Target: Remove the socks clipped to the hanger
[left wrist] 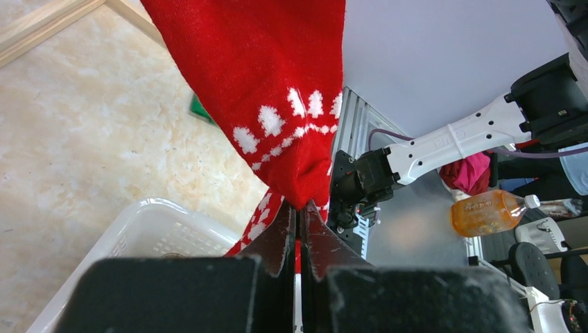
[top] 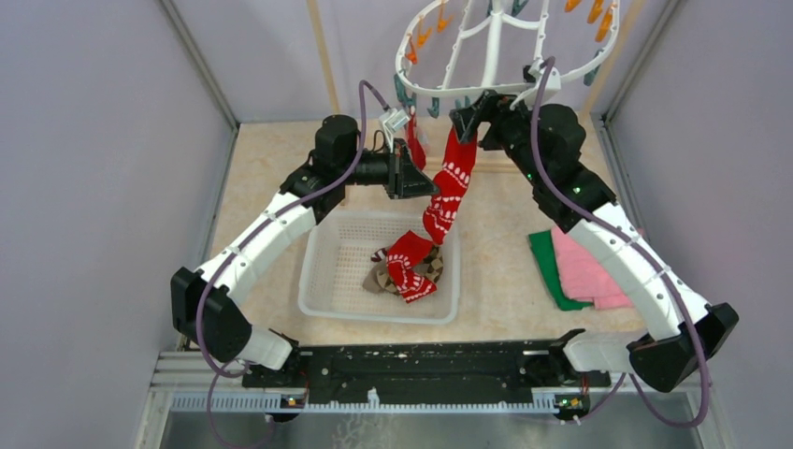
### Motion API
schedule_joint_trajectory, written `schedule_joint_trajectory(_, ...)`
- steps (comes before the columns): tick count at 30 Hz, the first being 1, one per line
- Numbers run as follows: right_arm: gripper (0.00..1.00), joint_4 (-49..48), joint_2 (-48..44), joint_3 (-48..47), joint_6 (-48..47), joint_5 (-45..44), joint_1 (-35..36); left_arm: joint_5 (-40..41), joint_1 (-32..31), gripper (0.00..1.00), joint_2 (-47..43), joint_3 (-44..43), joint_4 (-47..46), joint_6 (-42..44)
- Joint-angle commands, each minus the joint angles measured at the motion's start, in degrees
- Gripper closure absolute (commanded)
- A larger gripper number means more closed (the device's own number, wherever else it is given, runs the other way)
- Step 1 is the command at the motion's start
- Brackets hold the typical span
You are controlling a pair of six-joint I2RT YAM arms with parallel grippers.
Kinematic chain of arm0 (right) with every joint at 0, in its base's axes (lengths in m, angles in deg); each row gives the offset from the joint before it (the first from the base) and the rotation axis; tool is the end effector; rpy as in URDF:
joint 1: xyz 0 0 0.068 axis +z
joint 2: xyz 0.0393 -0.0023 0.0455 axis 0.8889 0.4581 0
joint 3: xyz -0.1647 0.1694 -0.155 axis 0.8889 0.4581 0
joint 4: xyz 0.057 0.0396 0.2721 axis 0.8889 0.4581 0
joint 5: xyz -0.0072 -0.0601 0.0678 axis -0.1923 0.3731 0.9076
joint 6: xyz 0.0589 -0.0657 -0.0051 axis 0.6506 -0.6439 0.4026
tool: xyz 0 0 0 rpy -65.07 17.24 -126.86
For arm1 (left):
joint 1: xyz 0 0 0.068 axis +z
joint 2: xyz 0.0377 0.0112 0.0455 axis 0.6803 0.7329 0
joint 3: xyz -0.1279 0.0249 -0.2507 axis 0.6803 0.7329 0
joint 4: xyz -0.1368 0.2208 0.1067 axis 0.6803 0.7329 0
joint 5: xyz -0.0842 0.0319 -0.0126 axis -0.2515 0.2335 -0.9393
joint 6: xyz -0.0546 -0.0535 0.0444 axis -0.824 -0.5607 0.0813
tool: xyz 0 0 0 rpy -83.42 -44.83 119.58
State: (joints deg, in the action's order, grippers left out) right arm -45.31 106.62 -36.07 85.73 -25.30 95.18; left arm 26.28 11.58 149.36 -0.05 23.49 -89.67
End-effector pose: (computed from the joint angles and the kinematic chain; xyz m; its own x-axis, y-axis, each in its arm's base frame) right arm 0.2945 0.1729 0.4725 -0.1563 0.3409 -0.9270 -0.3688 0.8505 0.3750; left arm 0.2924 -0.2482 0.3939 -0.5854 0.0363 -0.8099 0.7990 0.1951 -0.5688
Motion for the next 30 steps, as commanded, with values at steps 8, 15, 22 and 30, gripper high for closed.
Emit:
schedule_joint_trajectory(8, 0.24, -6.11, 3.62, -3.97, 1.58, 7.67, -1.37, 0.36, -0.99, 1.0, -0.02, -2.58, -1.09, 0.76)
schedule_joint_trajectory(15, 0.39, -8.51, 4.26, -4.0, 1.66, 4.95, -1.38, 0.95, -1.16, 1.0, 0.16, -2.89, -0.36, 1.39)
schedule_joint_trajectory(22, 0.64, -10.31, 4.33, -4.04, 1.18, 4.72, -1.34, 1.67, -1.15, 1.0, -0.07, -2.61, 0.6, 2.38)
schedule_joint_trajectory(30, 1.0, -9.76, 4.07, -4.67, 1.13, 5.06, -1.47, 4.5, -1.21, 1.0, -0.6, -2.54, 3.1, 5.78)
